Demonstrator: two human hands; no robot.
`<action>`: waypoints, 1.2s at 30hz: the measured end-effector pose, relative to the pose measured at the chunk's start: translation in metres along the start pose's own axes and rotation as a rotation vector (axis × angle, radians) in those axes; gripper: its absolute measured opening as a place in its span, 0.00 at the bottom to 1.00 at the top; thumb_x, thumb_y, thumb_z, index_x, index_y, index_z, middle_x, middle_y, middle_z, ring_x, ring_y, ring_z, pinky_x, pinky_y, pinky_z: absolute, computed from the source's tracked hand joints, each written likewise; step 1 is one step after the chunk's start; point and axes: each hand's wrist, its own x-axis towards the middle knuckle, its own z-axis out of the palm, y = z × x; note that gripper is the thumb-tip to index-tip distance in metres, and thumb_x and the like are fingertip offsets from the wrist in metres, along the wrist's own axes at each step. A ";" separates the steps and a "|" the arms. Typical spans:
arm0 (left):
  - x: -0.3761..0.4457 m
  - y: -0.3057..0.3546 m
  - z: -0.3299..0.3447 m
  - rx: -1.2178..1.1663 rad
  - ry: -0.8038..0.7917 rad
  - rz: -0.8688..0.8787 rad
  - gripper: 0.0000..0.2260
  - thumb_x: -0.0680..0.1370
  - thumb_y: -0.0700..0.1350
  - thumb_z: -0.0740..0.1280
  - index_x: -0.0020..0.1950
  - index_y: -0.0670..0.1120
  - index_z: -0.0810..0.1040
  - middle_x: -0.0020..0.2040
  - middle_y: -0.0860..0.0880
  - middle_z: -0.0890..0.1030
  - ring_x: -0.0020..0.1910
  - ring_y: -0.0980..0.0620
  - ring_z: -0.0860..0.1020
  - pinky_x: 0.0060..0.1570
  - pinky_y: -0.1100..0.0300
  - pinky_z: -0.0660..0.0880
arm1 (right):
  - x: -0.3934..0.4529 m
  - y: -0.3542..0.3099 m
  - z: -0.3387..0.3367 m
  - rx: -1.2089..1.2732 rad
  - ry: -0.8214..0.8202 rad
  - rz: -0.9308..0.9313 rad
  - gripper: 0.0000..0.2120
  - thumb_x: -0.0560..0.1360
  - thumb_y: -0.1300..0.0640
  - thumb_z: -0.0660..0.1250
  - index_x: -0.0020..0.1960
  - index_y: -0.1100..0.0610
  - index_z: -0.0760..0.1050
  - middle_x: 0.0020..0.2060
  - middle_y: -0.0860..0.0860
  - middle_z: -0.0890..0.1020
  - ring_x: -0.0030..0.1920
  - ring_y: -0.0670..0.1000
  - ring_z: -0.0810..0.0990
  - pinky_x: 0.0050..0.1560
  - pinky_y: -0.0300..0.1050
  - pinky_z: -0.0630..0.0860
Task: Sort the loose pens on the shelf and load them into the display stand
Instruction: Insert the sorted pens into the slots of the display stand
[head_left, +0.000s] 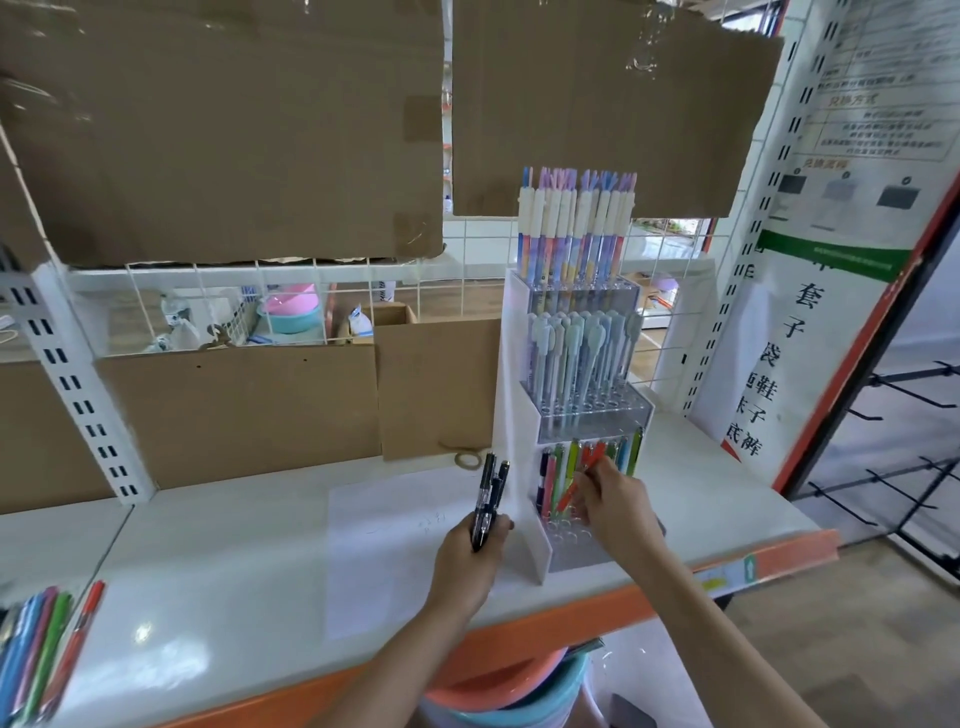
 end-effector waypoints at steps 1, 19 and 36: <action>0.001 0.000 -0.001 0.006 0.004 0.016 0.10 0.79 0.51 0.62 0.42 0.47 0.73 0.29 0.51 0.68 0.26 0.54 0.66 0.28 0.60 0.63 | 0.002 0.000 0.003 -0.016 -0.005 -0.008 0.08 0.81 0.58 0.56 0.45 0.60 0.67 0.36 0.58 0.79 0.35 0.59 0.79 0.37 0.52 0.77; -0.006 0.005 -0.006 -0.256 -0.047 0.024 0.07 0.81 0.44 0.59 0.48 0.42 0.73 0.30 0.48 0.70 0.23 0.56 0.67 0.24 0.63 0.65 | 0.014 0.011 0.029 -0.218 -0.068 -0.074 0.08 0.80 0.60 0.59 0.45 0.63 0.72 0.39 0.60 0.81 0.39 0.60 0.80 0.41 0.54 0.76; -0.015 0.014 0.003 -0.304 -0.100 0.015 0.09 0.82 0.45 0.57 0.49 0.41 0.73 0.30 0.48 0.70 0.20 0.58 0.61 0.22 0.65 0.57 | 0.010 0.014 0.026 -0.193 -0.121 -0.066 0.06 0.79 0.61 0.58 0.43 0.60 0.66 0.39 0.62 0.80 0.39 0.59 0.80 0.37 0.50 0.72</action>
